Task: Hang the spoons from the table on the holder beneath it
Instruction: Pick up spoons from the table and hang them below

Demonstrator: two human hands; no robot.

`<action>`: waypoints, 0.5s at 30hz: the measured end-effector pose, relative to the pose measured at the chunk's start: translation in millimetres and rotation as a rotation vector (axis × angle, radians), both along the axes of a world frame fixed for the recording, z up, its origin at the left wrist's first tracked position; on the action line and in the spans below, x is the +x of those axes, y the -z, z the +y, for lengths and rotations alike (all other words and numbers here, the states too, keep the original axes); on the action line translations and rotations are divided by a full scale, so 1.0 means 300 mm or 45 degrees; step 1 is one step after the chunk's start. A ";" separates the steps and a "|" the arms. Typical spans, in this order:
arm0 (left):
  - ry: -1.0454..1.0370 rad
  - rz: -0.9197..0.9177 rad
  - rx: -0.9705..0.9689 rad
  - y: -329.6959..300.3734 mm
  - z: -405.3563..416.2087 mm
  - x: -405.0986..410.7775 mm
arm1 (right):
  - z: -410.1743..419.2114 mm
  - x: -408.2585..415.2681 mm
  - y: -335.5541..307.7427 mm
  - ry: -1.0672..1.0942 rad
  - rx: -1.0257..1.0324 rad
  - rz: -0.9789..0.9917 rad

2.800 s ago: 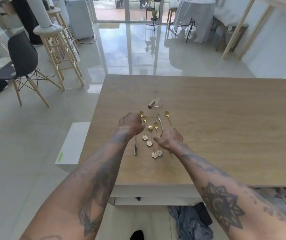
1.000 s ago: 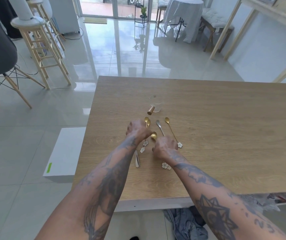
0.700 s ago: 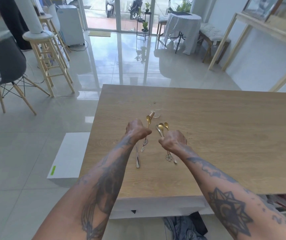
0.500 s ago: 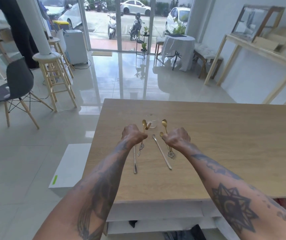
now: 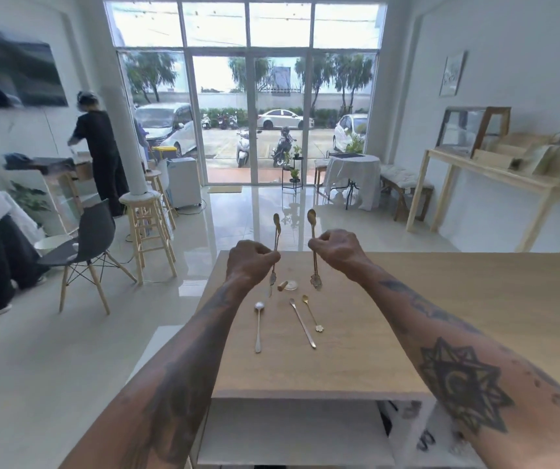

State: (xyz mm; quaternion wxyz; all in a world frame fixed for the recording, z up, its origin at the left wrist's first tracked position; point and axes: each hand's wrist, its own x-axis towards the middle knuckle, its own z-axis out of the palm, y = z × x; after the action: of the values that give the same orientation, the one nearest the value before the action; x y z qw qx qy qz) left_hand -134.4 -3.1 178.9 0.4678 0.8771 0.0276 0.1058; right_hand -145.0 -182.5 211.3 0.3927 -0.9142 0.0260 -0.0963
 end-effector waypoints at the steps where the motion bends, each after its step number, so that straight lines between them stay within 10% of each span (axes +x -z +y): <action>1: -0.006 -0.032 -0.004 -0.007 -0.006 -0.043 | -0.007 -0.032 -0.007 -0.002 0.017 -0.007; 15: -0.178 0.087 -0.040 0.172 0.081 -0.459 | 0.087 -0.331 0.222 -0.177 0.107 0.167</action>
State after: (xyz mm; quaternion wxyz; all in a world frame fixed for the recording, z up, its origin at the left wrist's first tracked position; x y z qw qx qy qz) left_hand -272.2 21.1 127.3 0.4717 0.8687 0.1063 0.1078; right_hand -244.3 -156.3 144.7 0.4341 -0.9008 -0.0078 -0.0078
